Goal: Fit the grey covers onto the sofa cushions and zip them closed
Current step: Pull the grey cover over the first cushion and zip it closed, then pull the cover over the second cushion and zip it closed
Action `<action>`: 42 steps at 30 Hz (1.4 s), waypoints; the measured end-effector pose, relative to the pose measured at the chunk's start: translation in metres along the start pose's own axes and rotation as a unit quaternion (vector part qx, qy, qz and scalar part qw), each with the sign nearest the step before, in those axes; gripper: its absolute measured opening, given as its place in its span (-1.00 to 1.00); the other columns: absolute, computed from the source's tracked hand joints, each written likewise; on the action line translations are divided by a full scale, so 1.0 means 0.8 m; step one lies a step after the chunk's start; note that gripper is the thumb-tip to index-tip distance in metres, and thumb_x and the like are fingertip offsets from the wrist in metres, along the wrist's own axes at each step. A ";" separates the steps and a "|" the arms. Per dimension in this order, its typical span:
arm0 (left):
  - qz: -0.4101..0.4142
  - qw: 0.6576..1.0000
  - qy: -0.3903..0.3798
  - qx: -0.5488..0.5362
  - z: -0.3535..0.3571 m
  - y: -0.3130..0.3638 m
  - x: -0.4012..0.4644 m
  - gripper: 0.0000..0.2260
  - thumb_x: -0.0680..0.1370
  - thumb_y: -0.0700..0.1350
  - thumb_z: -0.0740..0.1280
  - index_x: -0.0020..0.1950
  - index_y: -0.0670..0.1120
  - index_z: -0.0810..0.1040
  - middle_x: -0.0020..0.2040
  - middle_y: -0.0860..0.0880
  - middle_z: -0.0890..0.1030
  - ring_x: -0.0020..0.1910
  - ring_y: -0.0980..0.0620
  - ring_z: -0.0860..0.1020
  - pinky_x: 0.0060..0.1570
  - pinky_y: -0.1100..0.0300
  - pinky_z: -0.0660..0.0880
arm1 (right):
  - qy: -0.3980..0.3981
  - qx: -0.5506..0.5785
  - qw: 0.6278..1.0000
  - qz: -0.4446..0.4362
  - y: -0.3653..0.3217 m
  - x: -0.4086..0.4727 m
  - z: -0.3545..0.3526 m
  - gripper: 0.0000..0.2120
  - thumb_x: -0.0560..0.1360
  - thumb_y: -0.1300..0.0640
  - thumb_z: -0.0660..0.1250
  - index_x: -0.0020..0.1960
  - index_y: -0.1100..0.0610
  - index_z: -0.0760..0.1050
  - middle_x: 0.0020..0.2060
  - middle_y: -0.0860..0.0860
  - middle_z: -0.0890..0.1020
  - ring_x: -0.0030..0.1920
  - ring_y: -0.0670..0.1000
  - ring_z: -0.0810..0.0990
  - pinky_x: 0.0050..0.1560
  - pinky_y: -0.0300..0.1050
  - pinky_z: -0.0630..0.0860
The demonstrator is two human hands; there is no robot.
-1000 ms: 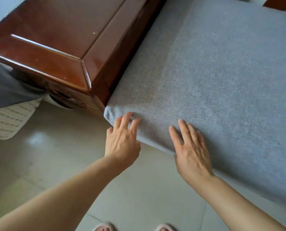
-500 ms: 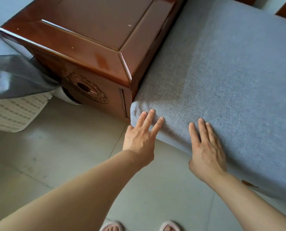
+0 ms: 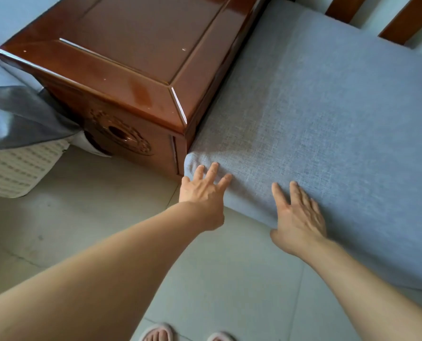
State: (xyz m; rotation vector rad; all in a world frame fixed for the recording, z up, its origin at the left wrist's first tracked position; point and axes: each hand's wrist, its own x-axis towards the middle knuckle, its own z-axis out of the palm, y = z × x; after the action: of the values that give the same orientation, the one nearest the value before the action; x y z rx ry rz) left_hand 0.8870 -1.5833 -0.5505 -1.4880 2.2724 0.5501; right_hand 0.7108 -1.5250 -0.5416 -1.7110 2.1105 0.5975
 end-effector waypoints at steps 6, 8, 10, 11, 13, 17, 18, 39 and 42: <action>0.022 1.000 -0.003 -0.010 -0.031 0.028 -0.010 -0.22 0.47 -0.10 0.30 0.54 0.15 -0.11 0.56 0.00 -0.16 0.53 -0.08 -0.11 0.40 -0.09 0.11 | -0.003 0.034 0.999 -0.016 0.024 -0.021 -0.030 -0.12 0.47 0.09 0.28 0.53 -0.01 -0.29 0.51 0.14 -0.26 0.52 0.13 -0.22 0.49 0.02 -0.12; 0.029 1.000 0.001 -0.010 -0.049 0.042 -0.016 -0.21 0.47 -0.09 0.30 0.54 0.14 -0.12 0.56 0.00 -0.16 0.53 -0.08 -0.11 0.40 -0.11 0.10 | 0.004 0.043 0.999 -0.021 0.034 -0.031 -0.044 -0.12 0.47 0.10 0.29 0.53 0.00 -0.28 0.51 0.14 -0.26 0.52 0.13 -0.23 0.48 0.03 -0.11; 0.031 0.999 -0.003 -0.010 -0.067 0.052 -0.024 -0.22 0.48 -0.07 0.31 0.54 0.13 -0.13 0.56 -0.01 -0.17 0.53 -0.07 -0.12 0.41 -0.12 0.10 | 0.007 0.057 0.998 -0.024 0.043 -0.041 -0.059 -0.13 0.47 0.10 0.29 0.53 0.01 -0.26 0.51 0.14 -0.26 0.52 0.13 -0.23 0.48 0.03 -0.12; 0.030 0.999 -0.005 -0.011 -0.076 0.056 -0.029 -0.22 0.48 -0.06 0.31 0.54 0.13 -0.12 0.56 -0.01 -0.17 0.53 -0.07 -0.12 0.41 -0.12 0.10 | 0.009 0.063 0.998 -0.026 0.047 -0.047 -0.068 -0.13 0.48 0.10 0.29 0.54 0.01 -0.26 0.52 0.14 -0.25 0.52 0.13 -0.23 0.48 0.03 -0.13; 0.024 1.000 -0.002 -0.010 -0.094 0.061 -0.042 -0.23 0.48 -0.04 0.31 0.54 0.12 -0.10 0.56 -0.02 -0.15 0.53 -0.06 -0.10 0.41 -0.12 0.11 | 0.016 0.073 0.997 -0.030 0.054 -0.061 -0.087 -0.16 0.49 0.09 0.27 0.54 0.02 -0.23 0.52 0.13 -0.24 0.52 0.13 -0.21 0.49 0.04 -0.13; -0.007 1.000 0.005 0.001 -0.130 0.063 -0.078 -0.24 0.46 0.01 0.32 0.53 0.11 -0.06 0.55 -0.04 -0.07 0.52 -0.04 -0.06 0.41 -0.13 0.06 | 0.032 0.100 0.994 -0.039 0.062 -0.091 -0.122 -0.23 0.51 0.10 0.25 0.55 0.05 -0.15 0.53 0.08 -0.20 0.53 0.10 -0.19 0.49 0.04 -0.13; -0.021 1.000 0.009 0.000 -0.144 0.063 -0.088 -0.25 0.46 0.02 0.32 0.53 0.10 -0.05 0.55 -0.04 -0.05 0.52 -0.03 -0.04 0.41 -0.13 0.03 | 0.035 0.104 0.993 -0.045 0.065 -0.099 -0.135 -0.25 0.51 0.11 0.24 0.55 0.05 -0.13 0.53 0.06 -0.20 0.53 0.10 -0.19 0.49 0.04 -0.13; -0.153 0.976 0.108 -0.109 -0.247 -0.168 -0.213 -0.25 0.48 0.05 0.32 0.55 0.03 -0.03 0.56 0.00 -0.02 0.53 -0.01 -0.03 0.41 -0.14 0.03 | 0.116 0.059 0.969 -0.209 -0.181 -0.127 -0.286 -0.24 0.52 0.08 0.28 0.54 0.05 -0.14 0.53 0.12 -0.10 0.52 0.12 -0.11 0.50 0.02 -0.01; -0.158 0.974 0.108 -0.121 -0.237 -0.245 -0.230 -0.26 0.49 0.05 0.32 0.55 0.01 -0.03 0.56 0.02 -0.02 0.53 -0.01 -0.02 0.42 -0.14 0.01 | 0.123 0.049 0.965 -0.226 -0.266 -0.125 -0.288 -0.20 0.50 0.06 0.30 0.54 0.04 -0.14 0.53 0.12 -0.10 0.53 0.12 -0.09 0.50 -0.01 -0.05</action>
State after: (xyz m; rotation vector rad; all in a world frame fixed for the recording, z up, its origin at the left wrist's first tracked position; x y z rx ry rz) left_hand 1.1198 -1.6080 -0.3194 -2.0748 2.1127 0.6095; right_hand 0.9370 -1.6032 -0.3152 -2.2009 1.7627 0.1491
